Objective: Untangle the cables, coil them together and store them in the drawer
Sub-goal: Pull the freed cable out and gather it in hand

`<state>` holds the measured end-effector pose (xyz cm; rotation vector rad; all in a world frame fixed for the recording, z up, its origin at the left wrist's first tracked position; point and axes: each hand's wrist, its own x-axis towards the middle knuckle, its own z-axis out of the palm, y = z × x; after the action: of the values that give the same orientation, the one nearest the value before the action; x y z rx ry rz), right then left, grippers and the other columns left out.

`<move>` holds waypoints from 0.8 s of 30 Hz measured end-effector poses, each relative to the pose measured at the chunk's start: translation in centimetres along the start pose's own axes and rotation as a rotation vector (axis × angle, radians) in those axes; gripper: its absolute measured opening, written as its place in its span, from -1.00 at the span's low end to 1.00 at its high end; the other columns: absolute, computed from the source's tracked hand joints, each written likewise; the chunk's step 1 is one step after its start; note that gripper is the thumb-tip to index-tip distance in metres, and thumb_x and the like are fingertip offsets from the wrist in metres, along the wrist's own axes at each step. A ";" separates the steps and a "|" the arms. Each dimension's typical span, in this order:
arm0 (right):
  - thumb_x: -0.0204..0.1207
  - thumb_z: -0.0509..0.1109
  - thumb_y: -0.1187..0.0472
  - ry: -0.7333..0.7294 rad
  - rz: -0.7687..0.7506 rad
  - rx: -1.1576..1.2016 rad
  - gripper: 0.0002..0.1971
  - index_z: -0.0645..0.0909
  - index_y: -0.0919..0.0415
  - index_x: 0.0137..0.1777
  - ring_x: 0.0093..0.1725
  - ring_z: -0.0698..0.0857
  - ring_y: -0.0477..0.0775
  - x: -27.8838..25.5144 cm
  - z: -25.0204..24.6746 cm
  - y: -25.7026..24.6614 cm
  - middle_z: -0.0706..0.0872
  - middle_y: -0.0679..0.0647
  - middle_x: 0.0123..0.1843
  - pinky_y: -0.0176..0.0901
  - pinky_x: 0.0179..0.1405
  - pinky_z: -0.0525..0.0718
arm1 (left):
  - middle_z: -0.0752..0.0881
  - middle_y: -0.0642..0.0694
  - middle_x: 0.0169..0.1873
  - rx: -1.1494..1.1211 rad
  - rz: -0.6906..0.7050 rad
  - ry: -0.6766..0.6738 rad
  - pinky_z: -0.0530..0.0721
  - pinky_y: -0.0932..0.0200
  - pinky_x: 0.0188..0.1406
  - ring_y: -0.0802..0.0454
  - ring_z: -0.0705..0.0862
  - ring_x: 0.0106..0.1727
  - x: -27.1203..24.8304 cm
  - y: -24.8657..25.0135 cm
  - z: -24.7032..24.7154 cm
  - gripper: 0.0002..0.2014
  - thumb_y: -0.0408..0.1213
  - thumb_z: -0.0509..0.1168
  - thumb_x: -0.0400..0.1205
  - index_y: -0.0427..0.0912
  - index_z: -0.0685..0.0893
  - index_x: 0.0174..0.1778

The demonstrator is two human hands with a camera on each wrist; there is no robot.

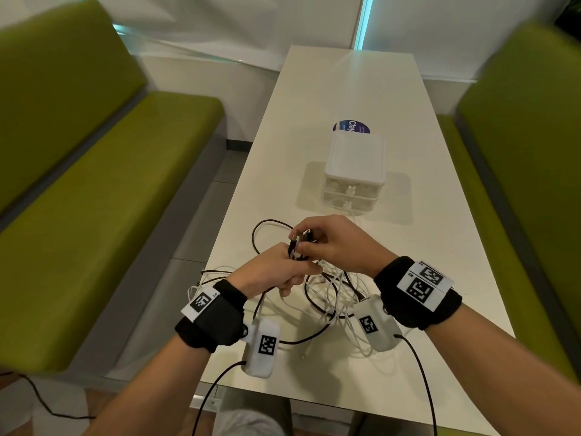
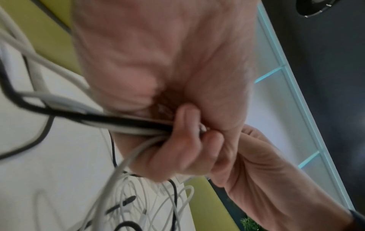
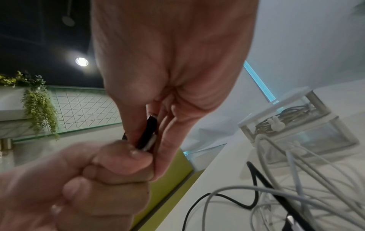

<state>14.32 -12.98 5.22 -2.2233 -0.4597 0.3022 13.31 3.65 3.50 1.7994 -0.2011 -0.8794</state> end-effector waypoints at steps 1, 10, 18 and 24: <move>0.60 0.44 0.20 0.009 -0.004 0.001 -0.82 0.73 0.14 0.16 -0.22 0.74 0.09 0.0 0.2 0.2 0.82 0.13 -0.19 0.11 -0.08 0.70 | 0.34 0.02 -0.62 0.052 -0.011 0.010 0.56 0.17 -0.43 0.10 0.30 -0.58 0.1 0.0 0.0 -0.72 -0.22 0.37 0.64 -0.17 0.51 -0.37; 0.71 0.29 0.19 0.086 -0.023 0.054 -0.71 0.63 0.04 0.38 -0.18 0.70 0.05 -0.2 1.6 1.1 0.79 0.12 -0.19 -0.13 -0.17 0.63 | 0.37 0.05 -0.63 0.091 -0.049 0.135 0.22 0.26 -0.63 0.16 0.25 -0.65 0.6 0.0 0.4 -0.64 -0.18 0.33 0.64 -0.12 0.42 -0.45; 0.65 0.05 -0.31 0.063 0.121 0.346 -0.37 0.17 -0.18 0.70 0.39 0.65 -0.01 -0.8 2.9 2.6 0.68 0.02 0.39 -0.01 0.42 0.59 | 0.52 -0.11 -0.51 -0.162 0.054 0.229 0.14 0.29 -0.68 0.15 0.19 -0.68 0.9 -0.9 -0.4 -0.67 -0.12 0.22 0.74 -0.28 0.72 -0.15; 0.70 0.19 -0.15 -0.039 0.183 0.407 -0.31 -0.11 -0.19 0.70 0.06 0.83 -0.02 -1.2 4.8 1.5 0.69 -0.13 0.24 -0.08 0.15 0.75 | 0.37 -0.05 -0.54 -0.290 0.163 0.321 0.15 0.30 -0.66 0.17 0.18 -0.63 1.1 -1.2 -1.4 -0.74 -0.33 0.14 0.77 -0.40 0.67 -0.03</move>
<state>11.81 -11.06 1.07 -1.8641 -0.1921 0.4897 14.68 4.61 2.13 1.5998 -0.0110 -0.4685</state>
